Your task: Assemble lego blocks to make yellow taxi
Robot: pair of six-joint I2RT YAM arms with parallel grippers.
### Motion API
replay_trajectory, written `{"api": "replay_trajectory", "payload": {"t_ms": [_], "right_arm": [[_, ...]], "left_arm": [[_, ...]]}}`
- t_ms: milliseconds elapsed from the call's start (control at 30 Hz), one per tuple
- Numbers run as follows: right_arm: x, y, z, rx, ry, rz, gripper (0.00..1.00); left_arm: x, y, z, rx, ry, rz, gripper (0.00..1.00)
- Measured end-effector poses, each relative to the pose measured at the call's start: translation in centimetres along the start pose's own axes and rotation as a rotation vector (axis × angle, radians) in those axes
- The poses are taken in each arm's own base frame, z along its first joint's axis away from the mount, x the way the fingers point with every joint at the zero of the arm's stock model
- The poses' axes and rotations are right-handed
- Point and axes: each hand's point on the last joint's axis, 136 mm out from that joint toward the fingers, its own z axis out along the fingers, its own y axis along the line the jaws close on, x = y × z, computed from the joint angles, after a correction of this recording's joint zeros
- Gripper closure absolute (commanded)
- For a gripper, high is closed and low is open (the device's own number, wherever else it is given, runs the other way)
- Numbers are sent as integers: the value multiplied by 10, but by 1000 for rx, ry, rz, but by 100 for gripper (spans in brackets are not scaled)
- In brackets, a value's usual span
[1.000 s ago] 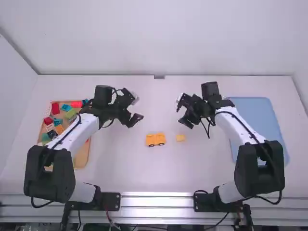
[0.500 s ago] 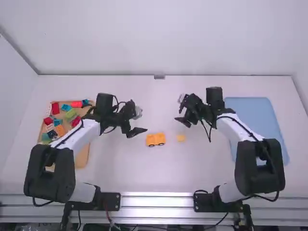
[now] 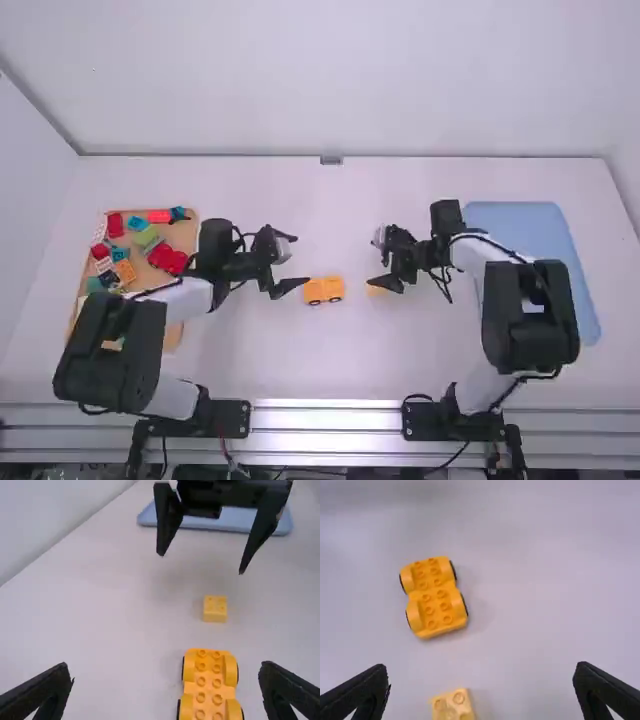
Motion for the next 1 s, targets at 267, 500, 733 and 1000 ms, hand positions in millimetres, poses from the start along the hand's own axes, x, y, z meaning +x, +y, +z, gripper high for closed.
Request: {"api": "replay_trajectory", "payload": {"t_ms": [267,500,733,1000], "right_arm": [[28,-1,15,-15,-17,12,2],[53,26,13,-106,-29,65,1],[72,17,23,-79,-68,-27,1],[79,28,32,-123,-119,-14,28]], "left_arm": [[30,-2,15,45,11,-73,1],[43,-6,31,81,19,-84,1],[34,-2,37,89,7,-59,1],[31,-5,37,107,-6,-60,1]]}}
